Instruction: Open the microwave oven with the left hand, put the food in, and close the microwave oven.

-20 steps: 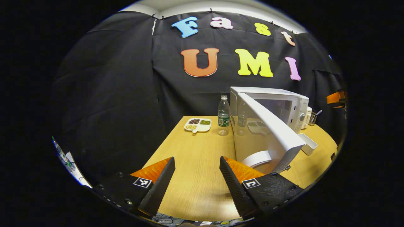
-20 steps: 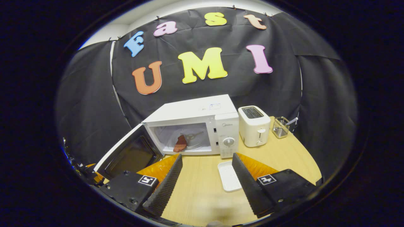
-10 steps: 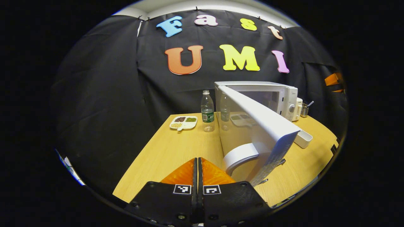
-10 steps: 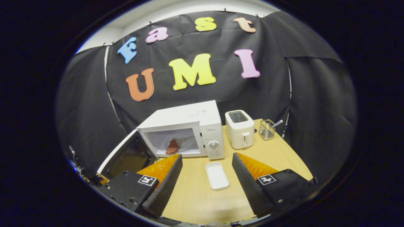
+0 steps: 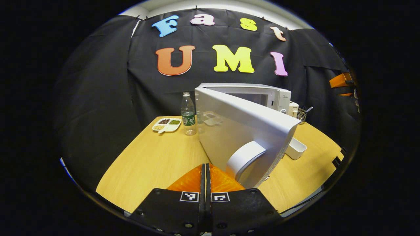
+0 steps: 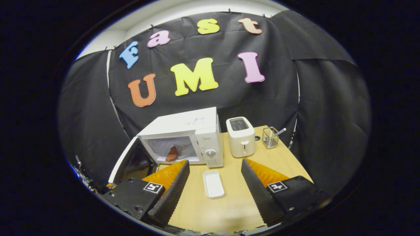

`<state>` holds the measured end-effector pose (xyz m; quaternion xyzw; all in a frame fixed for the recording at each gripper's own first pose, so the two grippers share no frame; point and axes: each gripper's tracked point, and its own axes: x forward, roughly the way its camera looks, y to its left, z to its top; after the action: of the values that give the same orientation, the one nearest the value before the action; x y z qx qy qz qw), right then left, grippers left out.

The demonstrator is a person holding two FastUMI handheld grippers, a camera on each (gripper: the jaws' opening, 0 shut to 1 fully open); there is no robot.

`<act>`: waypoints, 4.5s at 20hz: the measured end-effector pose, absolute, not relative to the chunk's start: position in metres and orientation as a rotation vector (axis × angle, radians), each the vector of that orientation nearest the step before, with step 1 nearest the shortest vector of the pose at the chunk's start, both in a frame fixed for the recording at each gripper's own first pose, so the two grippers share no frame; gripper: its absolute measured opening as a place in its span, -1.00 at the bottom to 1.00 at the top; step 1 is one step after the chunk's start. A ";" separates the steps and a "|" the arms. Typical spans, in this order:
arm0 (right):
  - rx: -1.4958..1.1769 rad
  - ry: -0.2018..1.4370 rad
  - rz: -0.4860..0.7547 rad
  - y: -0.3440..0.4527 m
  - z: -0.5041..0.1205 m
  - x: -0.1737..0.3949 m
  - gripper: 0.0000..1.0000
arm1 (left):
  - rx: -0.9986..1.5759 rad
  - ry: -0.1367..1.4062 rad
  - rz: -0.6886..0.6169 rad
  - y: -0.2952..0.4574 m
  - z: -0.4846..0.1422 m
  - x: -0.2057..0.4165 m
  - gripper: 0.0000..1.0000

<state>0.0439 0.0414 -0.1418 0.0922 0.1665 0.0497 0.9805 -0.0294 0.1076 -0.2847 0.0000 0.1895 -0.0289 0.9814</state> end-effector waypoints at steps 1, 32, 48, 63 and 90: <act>0.190 0.338 0.103 0.035 -0.142 0.046 1.00 | -0.003 0.381 -0.065 0.094 -0.283 -0.026 -1.00; 0.224 0.381 -0.007 -0.083 -0.146 0.095 1.00 | 0.018 0.238 -0.285 -0.106 -0.254 0.198 -1.00; 0.220 0.392 0.002 -0.072 -0.148 0.107 1.00 | -0.001 0.267 -0.236 -0.107 -0.262 0.219 -1.00; 0.228 0.391 0.007 -0.075 -0.148 0.096 1.00 | 0.032 0.277 -0.191 -0.094 -0.265 0.213 -0.10; 0.090 0.060 0.070 0.029 -0.029 0.001 0.80 | -0.019 0.057 -0.075 0.047 -0.031 -0.022 1.00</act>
<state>0.0012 0.0288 -0.0286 0.0449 0.0301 0.0350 0.9979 -0.0219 0.0474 -0.0313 -0.0095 0.0283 -0.0374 0.9989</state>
